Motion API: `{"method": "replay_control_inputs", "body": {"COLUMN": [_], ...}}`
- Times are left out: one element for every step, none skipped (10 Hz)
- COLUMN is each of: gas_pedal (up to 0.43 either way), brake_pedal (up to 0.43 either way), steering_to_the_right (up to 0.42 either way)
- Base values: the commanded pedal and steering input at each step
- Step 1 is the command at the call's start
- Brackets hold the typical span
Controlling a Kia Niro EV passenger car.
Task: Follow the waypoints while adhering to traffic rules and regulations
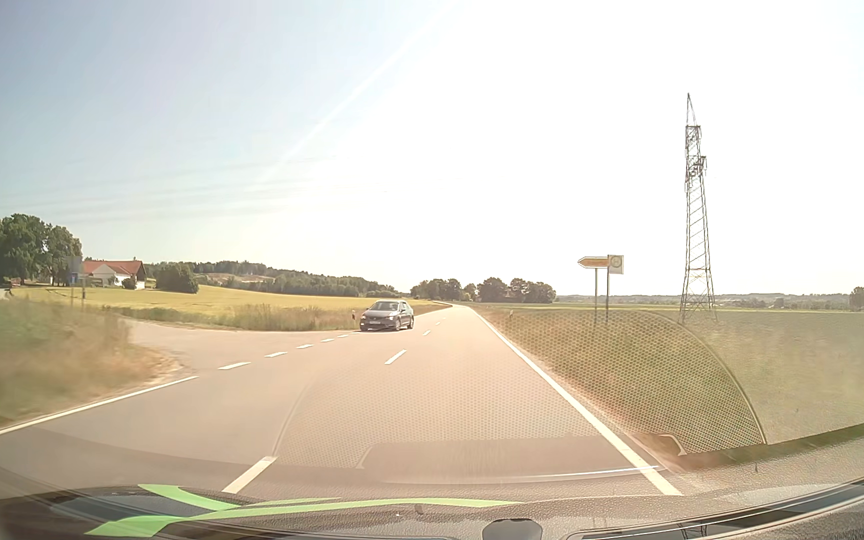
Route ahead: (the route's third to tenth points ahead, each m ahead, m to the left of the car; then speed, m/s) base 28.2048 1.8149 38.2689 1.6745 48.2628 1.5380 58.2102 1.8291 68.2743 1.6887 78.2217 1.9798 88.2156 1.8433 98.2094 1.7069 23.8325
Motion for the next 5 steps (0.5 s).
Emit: {"method": "replay_control_inputs", "body": {"gas_pedal": [0.268, 0.268, 0.268, 0.28, 0.268], "brake_pedal": [0.0, 0.0, 0.0, 0.0, 0.0], "steering_to_the_right": [-0.001, -0.001, -0.001, 0.0, -0.001]}}
